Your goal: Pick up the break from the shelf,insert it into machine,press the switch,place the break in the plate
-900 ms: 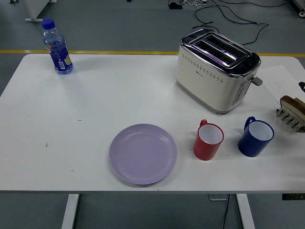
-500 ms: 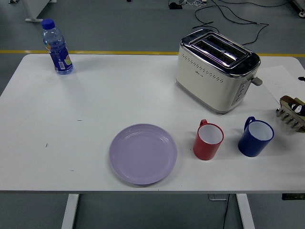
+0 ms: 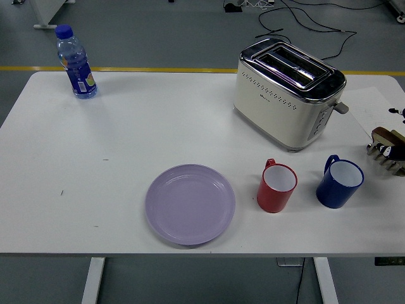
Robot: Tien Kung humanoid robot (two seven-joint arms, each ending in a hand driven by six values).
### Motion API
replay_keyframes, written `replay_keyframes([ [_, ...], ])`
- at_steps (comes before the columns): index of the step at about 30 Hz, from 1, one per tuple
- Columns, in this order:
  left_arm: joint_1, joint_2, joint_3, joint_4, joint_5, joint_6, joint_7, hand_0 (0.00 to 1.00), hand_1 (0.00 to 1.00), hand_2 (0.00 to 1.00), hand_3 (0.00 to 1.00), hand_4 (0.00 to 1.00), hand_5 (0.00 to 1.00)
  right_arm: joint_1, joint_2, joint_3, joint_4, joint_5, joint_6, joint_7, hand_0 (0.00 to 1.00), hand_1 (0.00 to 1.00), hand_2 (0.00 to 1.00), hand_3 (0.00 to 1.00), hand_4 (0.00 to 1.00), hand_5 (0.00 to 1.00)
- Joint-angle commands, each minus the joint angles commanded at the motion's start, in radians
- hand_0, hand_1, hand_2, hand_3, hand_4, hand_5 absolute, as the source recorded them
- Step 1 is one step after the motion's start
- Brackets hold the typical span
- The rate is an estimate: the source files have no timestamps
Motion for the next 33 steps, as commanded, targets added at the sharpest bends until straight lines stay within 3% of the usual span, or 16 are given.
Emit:
replay_keyframes([
  [5, -0.002, 0.000, 0.003, 0.000, -0.003, 0.000, 0.000, 0.653, 0.581, 0.590, 0.600, 0.329, 0.947, 0.024, 0.017, -0.035, -0.031, -0.039, -0.021, -0.026, 0.938, 0.850, 0.920, 0.904, 0.776, 0.173],
  [6, -0.002, 0.000, 0.004, 0.000, -0.006, 0.001, 0.000, 0.653, 0.581, 0.590, 0.600, 0.329, 0.948, 0.033, 0.021, -0.044, -0.043, -0.053, -0.023, -0.035, 0.849, 0.783, 0.834, 0.861, 0.769, 0.171],
  [11, -0.006, -0.001, 0.007, 0.000, -0.011, 0.002, 0.000, 0.653, 0.581, 0.590, 0.600, 0.329, 0.948, 0.066, 0.032, -0.073, -0.085, -0.101, -0.022, -0.065, 0.849, 0.783, 0.834, 0.861, 0.769, 0.171],
  [12, -0.006, -0.001, 0.007, 0.000, -0.011, 0.002, 0.000, 0.653, 0.581, 0.590, 0.600, 0.331, 0.949, 0.067, 0.032, -0.074, -0.086, -0.102, -0.022, -0.065, 0.762, 0.720, 0.756, 0.822, 0.766, 0.174],
  [17, -0.008, -0.001, 0.015, 0.000, -0.023, 0.003, -0.002, 0.653, 0.581, 0.590, 0.600, 0.331, 0.949, 0.096, 0.032, -0.109, -0.120, -0.155, -0.030, -0.081, 0.762, 0.720, 0.756, 0.822, 0.766, 0.174],
  [18, -0.008, -0.001, 0.017, 0.000, -0.024, 0.003, -0.002, 0.653, 0.581, 0.590, 0.600, 0.329, 0.948, 0.100, 0.033, -0.113, -0.125, -0.159, -0.030, -0.085, 0.647, 0.646, 0.659, 0.765, 0.757, 0.168],
  [23, -0.009, -0.001, 0.021, 0.000, -0.027, 0.003, -0.001, 0.653, 0.581, 0.590, 0.600, 0.329, 0.948, 0.117, 0.042, -0.135, -0.154, -0.168, -0.047, -0.100, 0.647, 0.646, 0.659, 0.765, 0.757, 0.168],
  [24, -0.009, 0.000, 0.021, 0.000, -0.028, 0.003, -0.001, 0.653, 0.581, 0.590, 0.600, 0.329, 0.947, 0.119, 0.044, -0.138, -0.159, -0.168, -0.050, -0.101, 0.528, 0.561, 0.580, 0.680, 0.706, 0.138],
  [29, -0.010, 0.000, 0.021, 0.000, -0.029, 0.003, -0.001, 0.653, 0.581, 0.590, 0.600, 0.329, 0.947, 0.128, 0.048, -0.148, -0.176, -0.169, -0.045, -0.108, 0.528, 0.561, 0.580, 0.680, 0.706, 0.138],
  [30, -0.010, 0.000, 0.023, 0.000, -0.031, 0.003, -0.001, 0.653, 0.582, 0.590, 0.600, 0.329, 0.946, 0.129, 0.048, -0.150, -0.181, -0.170, -0.043, -0.110, 0.450, 0.500, 0.516, 0.616, 0.646, 0.095],
  [33, -0.010, 0.000, 0.024, 0.000, -0.033, 0.004, -0.002, 0.653, 0.582, 0.590, 0.600, 0.329, 0.946, 0.133, 0.048, -0.156, -0.189, -0.179, -0.066, -0.114, 0.450, 0.500, 0.516, 0.616, 0.646, 0.095],
])
